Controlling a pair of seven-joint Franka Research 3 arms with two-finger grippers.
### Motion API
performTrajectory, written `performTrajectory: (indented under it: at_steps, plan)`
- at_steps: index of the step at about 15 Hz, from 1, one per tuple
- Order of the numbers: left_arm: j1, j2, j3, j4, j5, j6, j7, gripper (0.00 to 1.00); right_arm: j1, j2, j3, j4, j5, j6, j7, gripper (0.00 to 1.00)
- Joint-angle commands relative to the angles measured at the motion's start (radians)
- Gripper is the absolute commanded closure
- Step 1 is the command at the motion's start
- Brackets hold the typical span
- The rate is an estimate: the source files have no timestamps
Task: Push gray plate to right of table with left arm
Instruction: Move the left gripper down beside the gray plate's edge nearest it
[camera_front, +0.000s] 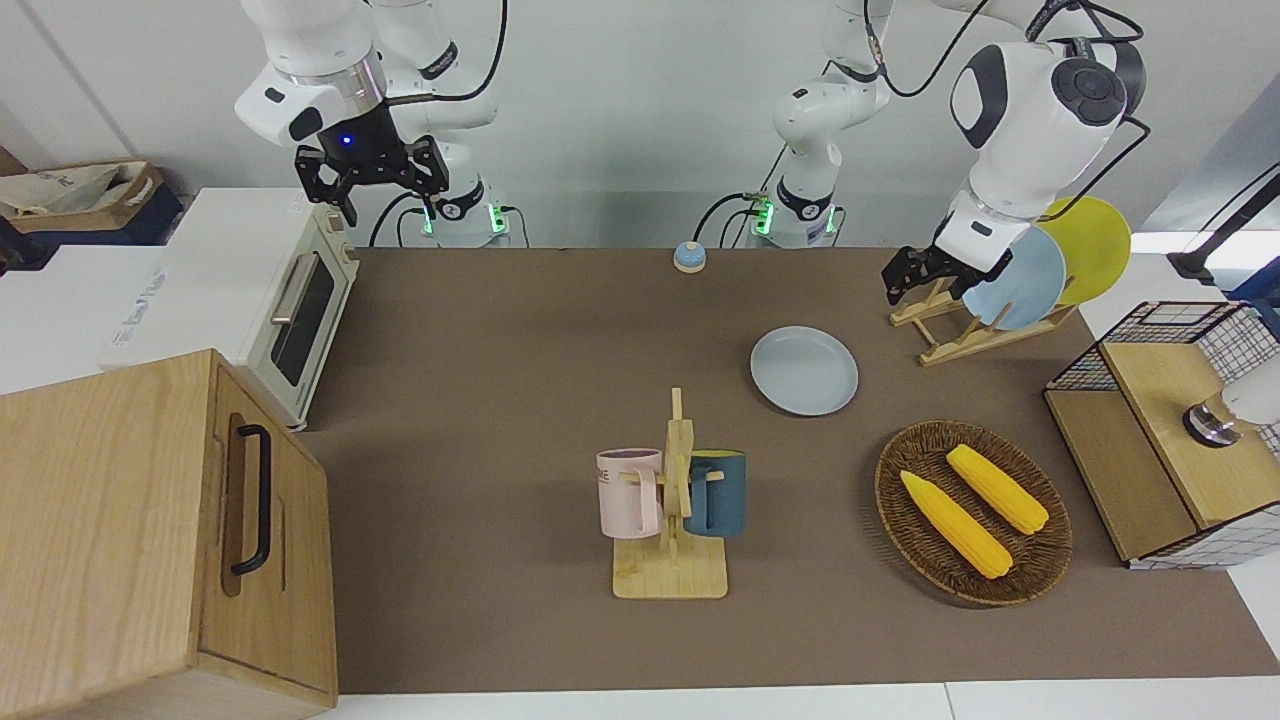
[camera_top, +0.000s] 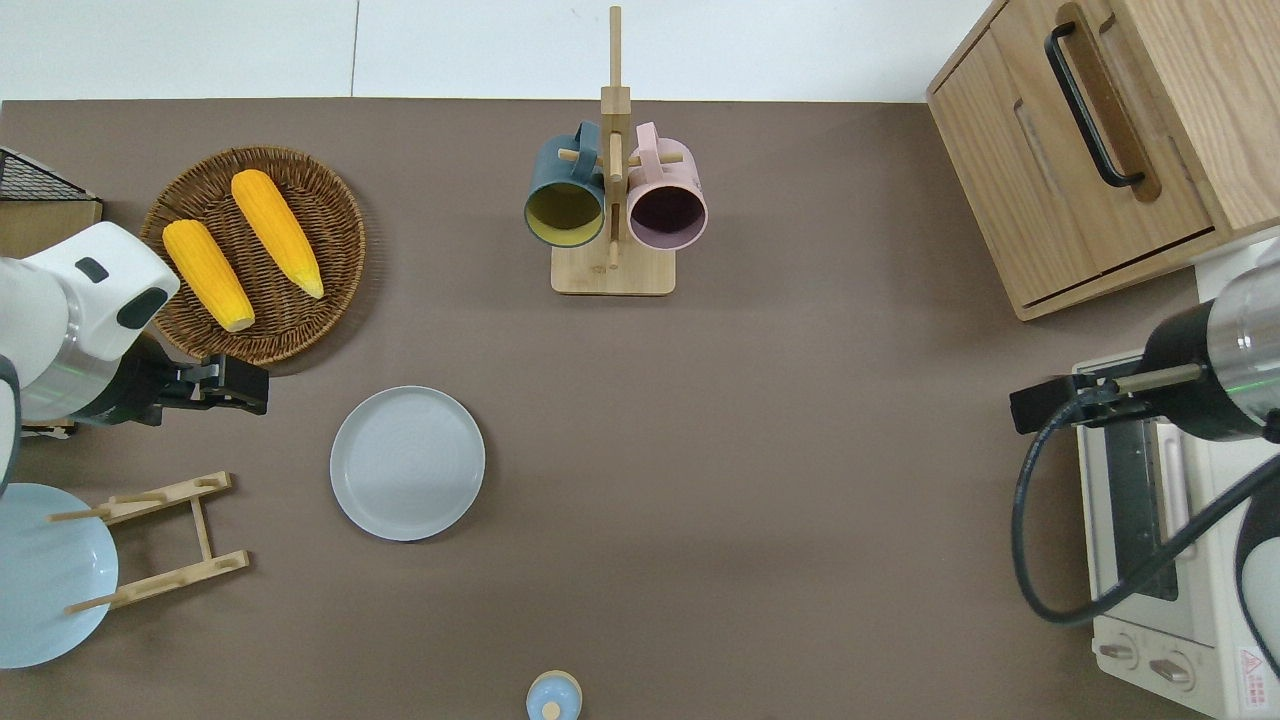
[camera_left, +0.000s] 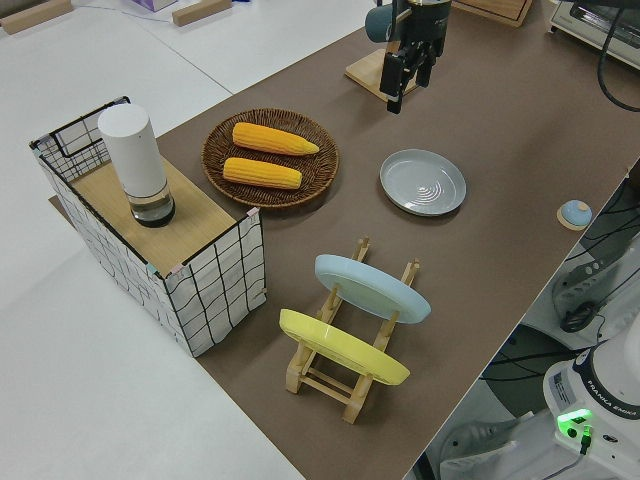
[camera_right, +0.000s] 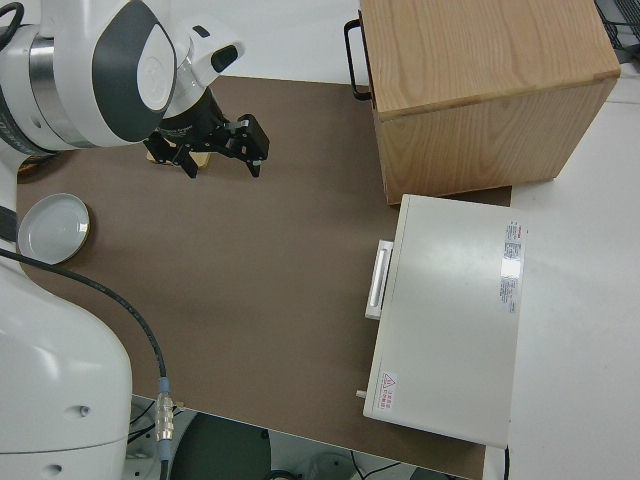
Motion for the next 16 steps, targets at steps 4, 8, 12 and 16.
performTrajectory:
  at_steps: [4,8,12,16]
  plan:
    - [0.005,-0.009,0.009,-0.09,-0.056,0.106,0.006,0.01,-0.02,-0.006,0.013,0.004,0.01,-0.013,0.0,0.017]
    - [-0.006,-0.023,0.005,-0.175,-0.052,0.206,0.006,0.01,-0.02,-0.006,0.015,0.004,0.01,-0.013,0.001,0.017]
    - [-0.012,-0.062,0.0,-0.293,-0.052,0.339,0.003,0.01,-0.02,-0.006,0.015,0.004,0.01,-0.013,0.001,0.017]
    - [-0.011,-0.081,0.0,-0.384,-0.053,0.433,0.003,0.01,-0.02,-0.006,0.015,0.004,0.01,-0.013,0.001,0.017]
